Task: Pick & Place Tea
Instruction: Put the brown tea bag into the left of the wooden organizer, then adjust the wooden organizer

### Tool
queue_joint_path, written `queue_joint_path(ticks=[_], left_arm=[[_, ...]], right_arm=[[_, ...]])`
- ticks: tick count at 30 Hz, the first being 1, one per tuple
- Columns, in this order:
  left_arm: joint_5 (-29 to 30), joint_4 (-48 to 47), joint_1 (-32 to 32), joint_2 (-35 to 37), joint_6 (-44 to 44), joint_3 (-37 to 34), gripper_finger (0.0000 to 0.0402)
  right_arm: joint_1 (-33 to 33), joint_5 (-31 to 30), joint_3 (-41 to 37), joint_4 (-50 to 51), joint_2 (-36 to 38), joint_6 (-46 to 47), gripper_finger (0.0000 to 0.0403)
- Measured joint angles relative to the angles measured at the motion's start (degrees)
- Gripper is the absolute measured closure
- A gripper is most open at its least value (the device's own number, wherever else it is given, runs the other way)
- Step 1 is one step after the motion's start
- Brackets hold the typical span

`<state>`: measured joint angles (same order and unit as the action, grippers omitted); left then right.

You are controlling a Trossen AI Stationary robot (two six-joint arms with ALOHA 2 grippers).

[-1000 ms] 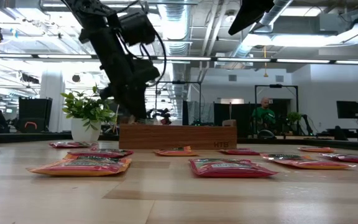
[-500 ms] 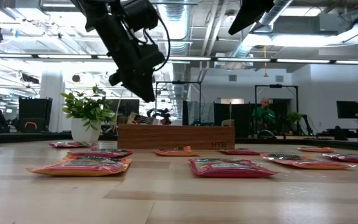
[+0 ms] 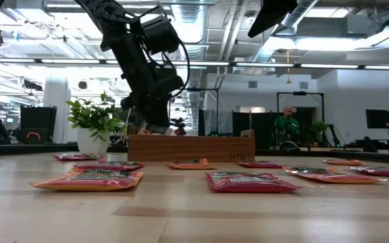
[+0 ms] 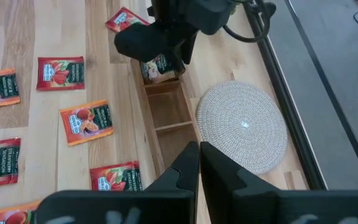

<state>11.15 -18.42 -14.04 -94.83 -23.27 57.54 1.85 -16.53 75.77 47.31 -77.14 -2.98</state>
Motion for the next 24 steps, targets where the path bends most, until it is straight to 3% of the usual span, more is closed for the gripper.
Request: queue_joint_path(ticks=[15, 20, 24], left_arm=[[-0.6, 0.9, 0.0, 1.5, -0.6, 1.7, 0.0312], [-0.4, -9.0, 2.8, 4.6, -4.1, 7.3, 0.0312], [-1.3, -19.0, 6.6, 5.7, -13.2, 8.8, 0.0312]], right_arm=[[0.0, 0.0, 0.0, 0.2, 0.0, 0.0, 0.0395], [0.0, 0.0, 0.0, 0.7, 0.0, 0.0, 0.0395], [0.0, 0.0, 0.0, 1.5, 0.0, 0.0, 0.0395]])
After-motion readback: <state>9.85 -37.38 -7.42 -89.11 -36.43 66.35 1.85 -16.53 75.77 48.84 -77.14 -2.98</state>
